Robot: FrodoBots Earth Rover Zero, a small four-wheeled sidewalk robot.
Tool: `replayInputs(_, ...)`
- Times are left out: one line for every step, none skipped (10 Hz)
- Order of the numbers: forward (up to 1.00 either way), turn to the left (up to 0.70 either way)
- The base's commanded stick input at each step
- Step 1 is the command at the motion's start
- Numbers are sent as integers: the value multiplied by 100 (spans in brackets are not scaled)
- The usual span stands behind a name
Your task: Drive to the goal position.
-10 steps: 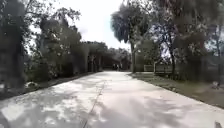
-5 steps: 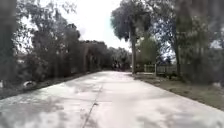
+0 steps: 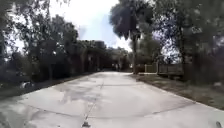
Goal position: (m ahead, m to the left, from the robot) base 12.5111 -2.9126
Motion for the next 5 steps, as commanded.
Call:
replayInputs(100, 0)
replayInputs(100, 0)
replayInputs(100, 0)
replayInputs(100, 0)
replayInputs(100, 0)
